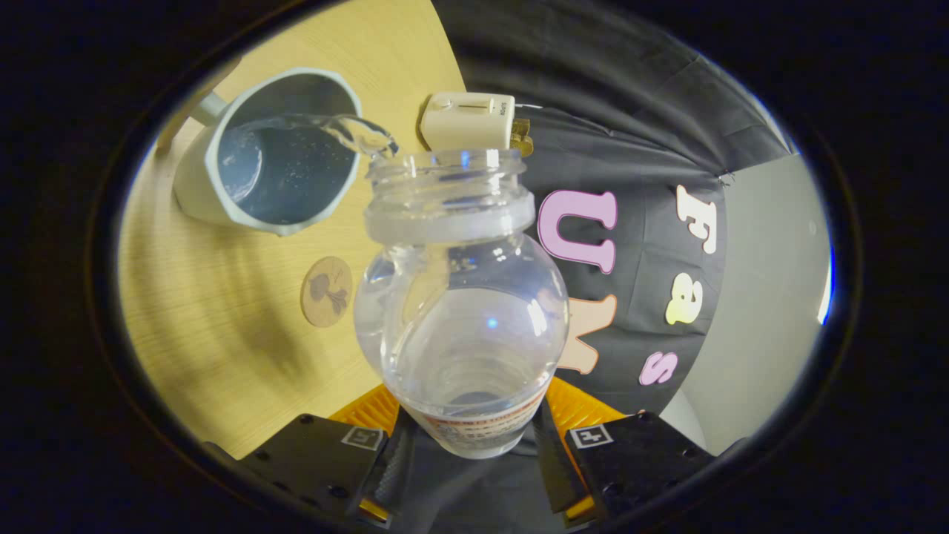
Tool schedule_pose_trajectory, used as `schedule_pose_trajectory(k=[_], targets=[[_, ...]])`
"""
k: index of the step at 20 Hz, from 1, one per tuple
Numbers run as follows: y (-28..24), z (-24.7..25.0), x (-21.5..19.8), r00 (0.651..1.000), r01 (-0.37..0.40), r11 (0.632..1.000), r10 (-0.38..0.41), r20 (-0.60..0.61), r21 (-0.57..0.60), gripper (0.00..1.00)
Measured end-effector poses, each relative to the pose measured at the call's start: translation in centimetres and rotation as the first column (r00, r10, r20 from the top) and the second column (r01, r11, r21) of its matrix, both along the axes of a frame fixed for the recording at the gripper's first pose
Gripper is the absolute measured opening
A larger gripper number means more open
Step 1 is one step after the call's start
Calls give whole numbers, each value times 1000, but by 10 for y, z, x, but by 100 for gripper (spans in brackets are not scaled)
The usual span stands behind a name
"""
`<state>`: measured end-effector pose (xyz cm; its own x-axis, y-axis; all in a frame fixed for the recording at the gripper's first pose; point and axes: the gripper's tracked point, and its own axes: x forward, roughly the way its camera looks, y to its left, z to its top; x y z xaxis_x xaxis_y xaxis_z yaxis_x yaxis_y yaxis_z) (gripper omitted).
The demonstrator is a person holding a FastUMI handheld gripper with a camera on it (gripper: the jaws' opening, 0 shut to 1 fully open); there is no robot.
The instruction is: Take the bottle from table, then pour the juice into the cup, finally place the bottle on the coaster
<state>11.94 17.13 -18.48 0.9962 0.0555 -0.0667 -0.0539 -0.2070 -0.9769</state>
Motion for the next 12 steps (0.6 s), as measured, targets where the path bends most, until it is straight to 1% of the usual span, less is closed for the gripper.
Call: schedule_pose_trajectory(k=[3, 12], targets=[[2, 7, -1, 1000, -14, 1000, 14, 26, -20, 77], [0, 17, -2, 999, -14, 999, 16, 46, -41, 77]])
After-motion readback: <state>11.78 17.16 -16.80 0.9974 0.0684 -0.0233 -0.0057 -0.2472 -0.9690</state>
